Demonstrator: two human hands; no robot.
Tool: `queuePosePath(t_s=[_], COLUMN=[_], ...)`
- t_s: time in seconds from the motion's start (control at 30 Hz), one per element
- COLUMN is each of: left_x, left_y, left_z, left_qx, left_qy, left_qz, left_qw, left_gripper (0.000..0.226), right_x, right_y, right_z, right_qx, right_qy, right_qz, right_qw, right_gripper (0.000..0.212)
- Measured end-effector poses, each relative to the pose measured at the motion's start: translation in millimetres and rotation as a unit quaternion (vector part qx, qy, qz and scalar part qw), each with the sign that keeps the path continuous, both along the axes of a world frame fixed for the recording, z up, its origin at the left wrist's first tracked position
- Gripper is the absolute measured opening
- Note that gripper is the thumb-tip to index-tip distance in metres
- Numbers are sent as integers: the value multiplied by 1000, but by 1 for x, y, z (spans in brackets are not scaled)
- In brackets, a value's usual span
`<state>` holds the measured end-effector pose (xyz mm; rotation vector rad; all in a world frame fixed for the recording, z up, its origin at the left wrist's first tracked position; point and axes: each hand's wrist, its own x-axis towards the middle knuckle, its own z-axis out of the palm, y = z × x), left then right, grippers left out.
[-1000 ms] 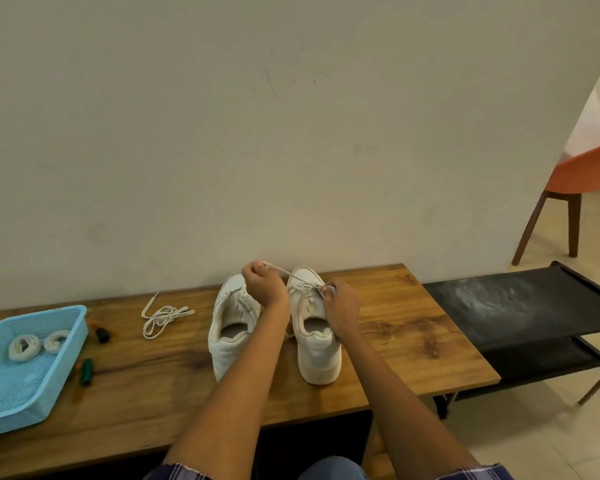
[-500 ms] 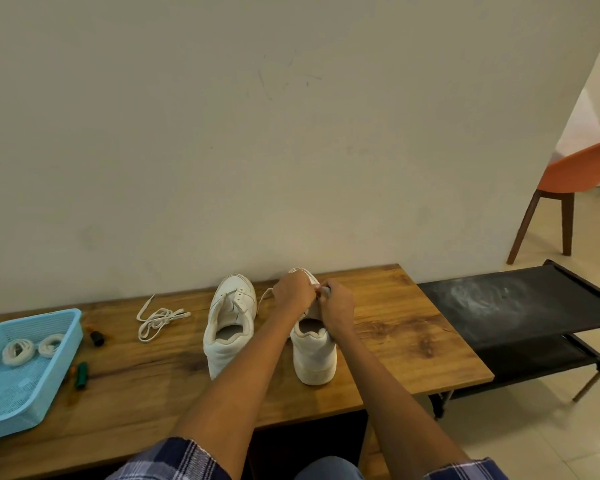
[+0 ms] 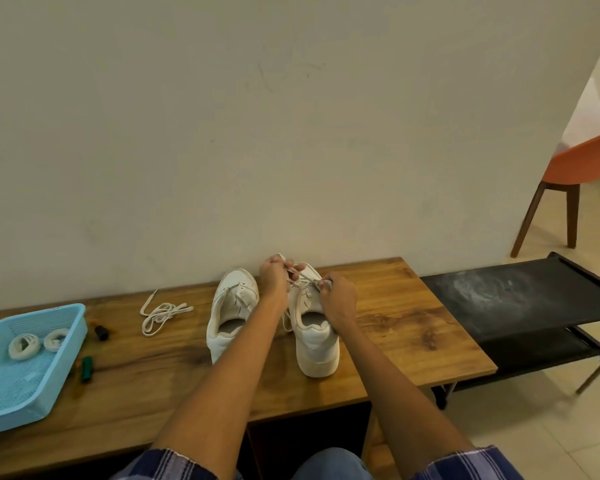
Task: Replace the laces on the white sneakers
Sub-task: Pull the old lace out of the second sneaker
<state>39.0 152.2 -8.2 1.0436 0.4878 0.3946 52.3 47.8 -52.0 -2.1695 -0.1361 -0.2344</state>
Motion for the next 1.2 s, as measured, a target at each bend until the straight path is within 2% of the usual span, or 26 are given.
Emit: queuePosePath(t_s=[0.03,0.1,0.2,0.3,0.43,0.5,0.57,0.6,0.7,0.77,0.83,0.87,0.93,1.03,1.1,1.2], left_x=[0,4,14,8,1,0,0,2,5,-2,-8,-9,-8,-9,-12,-12], left_y=[3,11,19,22,25,23,21,18,-4,-22,-28,-26,-21,-17,-16,-13], left_z=[10,29,34,17,4,5,5,3,-13,-22,-31,-34,-38,-39,-39,-43], left_qx=[-49,-33,167,345,493,537,606,624,601,615,635,621,551,437,385,346], left_qy=[-11,11,112,248,339,344,334,316,247,250,250,242,233,216,213,216], left_qz=[20,61,66,-30,-196,-208,-165,-133,-97,-72,-17,15,62,106,116,109], left_qw=[999,998,977,905,777,742,703,702,754,744,731,746,799,867,891,906], left_gripper=[31,31,25,32,28,34,38,40,52,53,41,33,22,18,20,24], right_x=[-1,-2,-1,-1,-1,-1,0,0,1,0,-1,0,2,5,6,8], right_y=[0,0,-1,-1,-2,-2,-1,0,0,0,0,0,-1,1,5,9], right_z=[1,2,2,2,2,4,4,4,2,1,1,0,1,3,2,0], right_qx=[3,4,-3,-2,-6,-9,-13,-13,-15,-20,-21,-24,-31,-82,-172,-254], right_qy=[1,3,6,11,4,5,5,7,8,1,-5,-9,-10,-15,-36,-47], right_qz=[1,-2,-5,-5,-3,-3,-2,-3,-10,-9,-7,-7,-7,24,77,128], right_qw=[1000,1000,1000,1000,1000,1000,1000,1000,1000,1000,1000,1000,999,996,982,957], right_gripper=[16,17,18,18,17,18,18,18,15,15,15,15,16,20,35,42])
